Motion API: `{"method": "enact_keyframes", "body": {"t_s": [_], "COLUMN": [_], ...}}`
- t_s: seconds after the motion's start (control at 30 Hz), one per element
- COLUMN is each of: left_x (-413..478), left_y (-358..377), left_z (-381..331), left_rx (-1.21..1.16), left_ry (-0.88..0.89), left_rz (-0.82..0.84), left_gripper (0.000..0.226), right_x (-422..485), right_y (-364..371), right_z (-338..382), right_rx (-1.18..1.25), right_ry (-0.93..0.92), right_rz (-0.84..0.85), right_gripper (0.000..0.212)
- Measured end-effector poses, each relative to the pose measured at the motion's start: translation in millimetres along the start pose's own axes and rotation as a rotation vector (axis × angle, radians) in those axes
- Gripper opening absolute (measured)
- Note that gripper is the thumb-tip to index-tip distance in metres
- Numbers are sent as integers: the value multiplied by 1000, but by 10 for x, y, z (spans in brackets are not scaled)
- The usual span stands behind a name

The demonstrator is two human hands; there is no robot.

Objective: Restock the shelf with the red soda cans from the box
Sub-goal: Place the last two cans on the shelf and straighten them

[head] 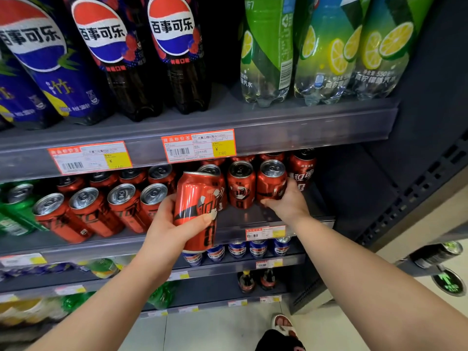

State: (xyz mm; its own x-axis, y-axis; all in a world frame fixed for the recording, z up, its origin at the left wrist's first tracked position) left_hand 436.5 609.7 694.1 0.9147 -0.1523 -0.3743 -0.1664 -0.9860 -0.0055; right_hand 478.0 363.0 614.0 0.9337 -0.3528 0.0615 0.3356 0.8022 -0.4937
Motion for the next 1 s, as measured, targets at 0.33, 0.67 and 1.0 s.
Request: {"method": "enact_keyframes", "body": {"t_s": [0.33,0.67,1.0], "left_x": [39,168,323], "left_y": [75,597,1069], "left_z": [86,133,103], "left_rx": [-107,-22,204], "left_ry": [-86,-147,-138], "left_rz": [107,289,378], "left_gripper": [76,70,104], "right_x": [-300,-676,-632], "right_y": [-230,-320,-699], "right_z": [383,916,648], "right_rx": [-57,296,206], "right_ry": [-152,-46,30], "right_rz": [-111,322,63], "right_gripper": [48,45,56]}}
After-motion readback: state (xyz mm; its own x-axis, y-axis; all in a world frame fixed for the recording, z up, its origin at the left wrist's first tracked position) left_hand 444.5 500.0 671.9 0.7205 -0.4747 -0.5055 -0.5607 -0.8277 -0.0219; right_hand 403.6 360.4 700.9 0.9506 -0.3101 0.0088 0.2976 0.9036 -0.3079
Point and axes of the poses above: each hand's wrist, its own x-axis towards the middle knuckle, its own y-axis out of the palm, z = x × y, the point moved 2 cm from there along x, towards the middle knuckle, and after that the axes turned 13 degrees about -y, right-handed, at the moved point
